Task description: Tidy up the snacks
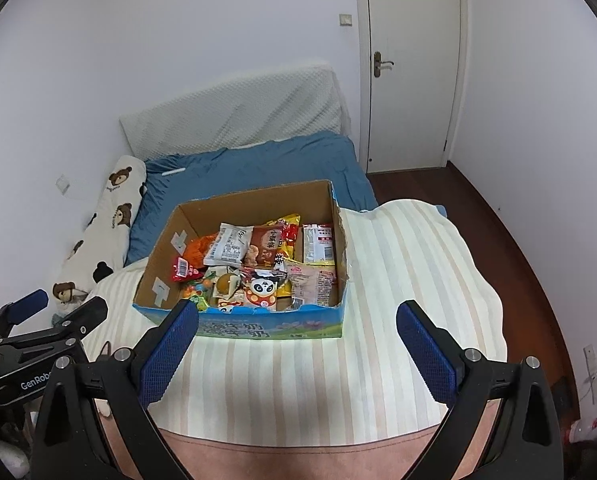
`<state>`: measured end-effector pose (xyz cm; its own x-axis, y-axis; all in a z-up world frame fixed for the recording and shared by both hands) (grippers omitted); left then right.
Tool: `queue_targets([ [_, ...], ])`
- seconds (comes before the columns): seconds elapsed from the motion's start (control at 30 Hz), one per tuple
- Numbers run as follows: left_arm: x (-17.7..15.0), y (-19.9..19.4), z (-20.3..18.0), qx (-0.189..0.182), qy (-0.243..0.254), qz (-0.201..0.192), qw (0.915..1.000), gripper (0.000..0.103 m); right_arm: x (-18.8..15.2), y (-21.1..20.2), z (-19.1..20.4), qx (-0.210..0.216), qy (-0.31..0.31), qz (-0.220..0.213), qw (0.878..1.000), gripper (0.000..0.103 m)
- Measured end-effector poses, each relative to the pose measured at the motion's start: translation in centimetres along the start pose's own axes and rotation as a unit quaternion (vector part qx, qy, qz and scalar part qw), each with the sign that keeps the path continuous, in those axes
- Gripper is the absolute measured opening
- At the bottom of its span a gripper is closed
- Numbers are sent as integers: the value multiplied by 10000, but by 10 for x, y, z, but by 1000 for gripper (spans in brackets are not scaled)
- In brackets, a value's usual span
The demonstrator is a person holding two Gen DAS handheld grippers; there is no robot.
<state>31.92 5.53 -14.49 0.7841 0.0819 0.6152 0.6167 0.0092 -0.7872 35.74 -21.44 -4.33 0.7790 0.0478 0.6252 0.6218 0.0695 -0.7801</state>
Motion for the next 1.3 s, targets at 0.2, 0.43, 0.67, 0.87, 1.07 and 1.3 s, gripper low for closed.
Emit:
queue_targets([
  [0.2, 4, 16, -2, -55, -52, 167, 9998, 101, 2, 25, -1, -73, 6, 168, 9998, 101],
  [0.43, 6, 25, -3, -52, -50, 251, 9997, 101, 0, 43, -3, -109, 38, 305, 9995, 101],
  [0.67, 7, 27, -4, -68, -54, 254, 9996, 101, -1, 48, -4, -144, 35, 325, 9994, 101],
  [0.87, 6, 28, -4, -62, -45, 254, 9996, 102, -1, 49, -3, -126, 19, 336, 9994, 101],
  [1.07, 5, 29, -6, -61, -49, 283, 9996, 101, -4, 49, -4, -133, -7, 354, 9993, 101],
  [1.3, 2, 27, -8, -18, -1, 259, 9997, 101, -5, 46, -4, -173, -88, 364, 9991, 101],
])
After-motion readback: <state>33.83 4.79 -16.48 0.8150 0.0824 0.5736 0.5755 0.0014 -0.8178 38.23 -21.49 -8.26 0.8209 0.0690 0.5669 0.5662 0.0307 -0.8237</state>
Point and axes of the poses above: each gripper's, at about its wrist camera, not at the fingertips, and y roughly the way its jaws point, z to its left, x to its top, the point moved 8 cm from there along y, roughly the way its jaws point, and after that the axes turned 4 degrees about -x, right-handed, at the moved point
